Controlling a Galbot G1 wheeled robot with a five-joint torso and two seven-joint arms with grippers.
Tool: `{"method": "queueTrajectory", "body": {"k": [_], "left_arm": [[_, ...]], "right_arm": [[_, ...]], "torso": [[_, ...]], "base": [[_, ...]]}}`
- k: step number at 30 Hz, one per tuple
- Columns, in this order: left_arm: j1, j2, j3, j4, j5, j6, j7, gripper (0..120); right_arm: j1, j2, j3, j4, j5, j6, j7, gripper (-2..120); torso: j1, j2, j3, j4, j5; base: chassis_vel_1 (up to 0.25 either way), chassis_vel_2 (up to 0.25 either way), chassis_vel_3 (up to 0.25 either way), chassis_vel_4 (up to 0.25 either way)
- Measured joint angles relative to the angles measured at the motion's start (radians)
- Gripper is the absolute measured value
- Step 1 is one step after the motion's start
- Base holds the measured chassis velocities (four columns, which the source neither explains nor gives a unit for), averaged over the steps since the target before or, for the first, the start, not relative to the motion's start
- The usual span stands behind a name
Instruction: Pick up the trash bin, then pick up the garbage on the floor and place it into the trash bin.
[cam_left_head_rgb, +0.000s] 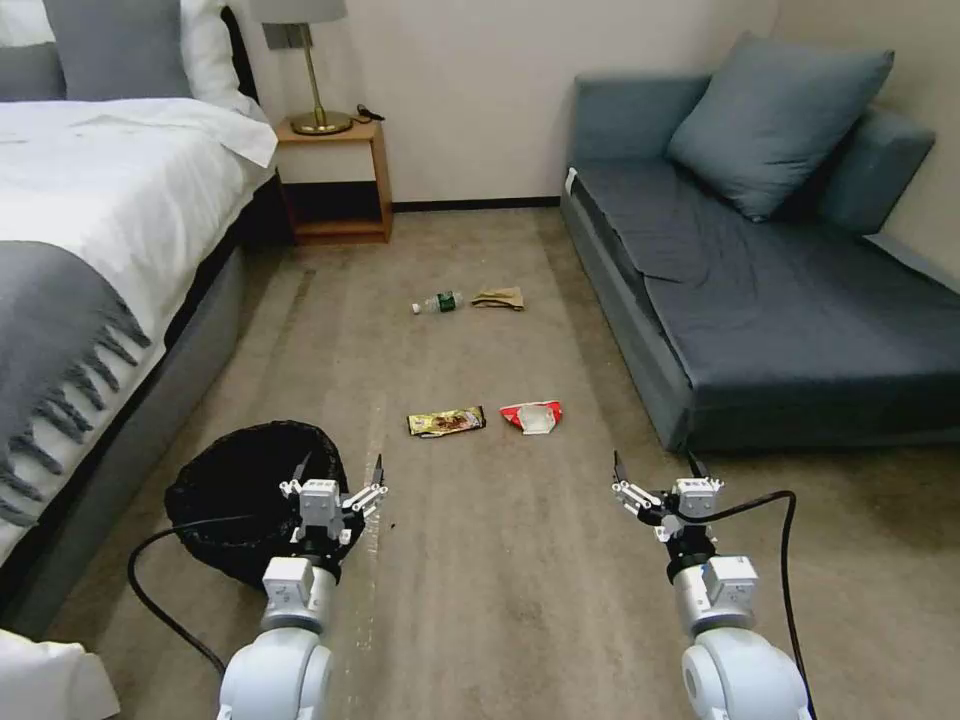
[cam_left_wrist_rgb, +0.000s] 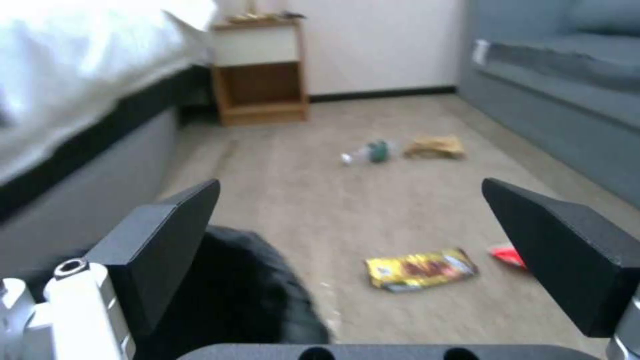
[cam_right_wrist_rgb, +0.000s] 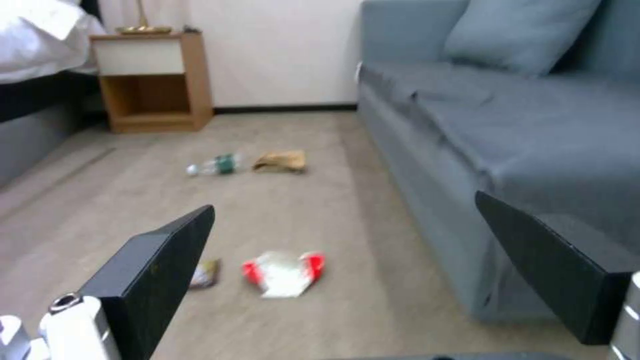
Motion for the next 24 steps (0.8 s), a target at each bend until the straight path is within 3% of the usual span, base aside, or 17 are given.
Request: {"method": "queueTrajectory", "body": {"k": [2,4,7,8,10,12,13,15,20,21,24], "left_arm": [[0.033,0.052,-0.011,-0.076,-0.076,0.039,-0.083,98],[0.041,0.065,-0.013,-0.096,-0.095,0.049,-0.105,98],[0.090,0.146,-0.031,-0.213,-0.213,0.109,-0.233,97],[0.090,0.146,-0.031,-0.213,-0.213,0.109,-0.233,97],[0.121,0.195,-0.041,-0.285,-0.285,0.146,-0.311,95],[0.125,0.201,-0.043,-0.294,-0.294,0.150,-0.321,95],[0.127,0.205,-0.044,-0.298,-0.301,0.154,-0.329,95],[0.128,0.206,-0.044,-0.300,-0.303,0.155,-0.331,94],[0.120,0.224,-0.053,-0.297,-0.328,0.156,-0.337,90],[0.103,0.262,-0.072,-0.283,-0.365,0.156,-0.344,90],[0.091,0.312,-0.084,-0.248,-0.392,0.148,-0.352,88]], "right_arm": [[-0.076,0.000,-0.040,0.086,0.031,-0.049,0.015,100],[-0.095,0.000,-0.050,0.108,0.039,-0.063,0.018,100],[-0.212,0.000,-0.110,0.239,0.087,-0.138,0.040,100],[-0.212,0.000,-0.110,0.239,0.087,-0.138,0.040,100],[-0.244,-0.004,-0.119,0.283,0.122,-0.166,0.038,100],[-0.242,-0.021,-0.102,0.296,0.147,-0.173,0.030,100],[-0.237,-0.047,-0.082,0.304,0.171,-0.174,0.018,100],[-0.228,-0.067,-0.071,0.298,0.183,-0.168,0.010,100],[-0.218,-0.078,-0.066,0.281,0.190,-0.154,0.009,100],[-0.212,-0.080,-0.065,0.271,0.190,-0.147,0.009,100],[-0.203,-0.082,-0.065,0.254,0.191,-0.133,0.011,100]], "torso": [[0.000,0.000,0.000,0.0000,-0.0005],[0.000,0.000,0.000,0.0001,-0.0003],[0.000,0.000,0.000,0.0000,-0.0004],[0.000,0.000,0.000,0.0000,-0.0004],[0.000,0.000,0.000,-0.0002,0.0007],[0.000,0.000,0.000,-0.0002,0.0008],[0.000,0.000,0.000,0.0004,-0.0009],[0.000,0.000,0.000,0.0002,0.0005],[0.000,0.000,0.000,0.0003,0.0000],[0.000,0.000,0.000,0.0000,0.0002],[0.000,0.000,0.000,0.0000,-0.0003]], "base": [[0.000,0.000,0.000,0.000],[0.000,0.000,0.000,0.000],[0.000,0.000,0.000,0.000],[0.000,0.000,0.000,0.000],[0.000,0.000,0.000,0.000],[0.000,0.000,0.000,0.000],[0.000,0.000,0.000,0.000],[0.000,0.000,0.000,0.000],[0.000,0.000,0.000,0.000],[0.000,0.000,0.000,0.000],[0.000,0.000,0.000,0.000]]}}
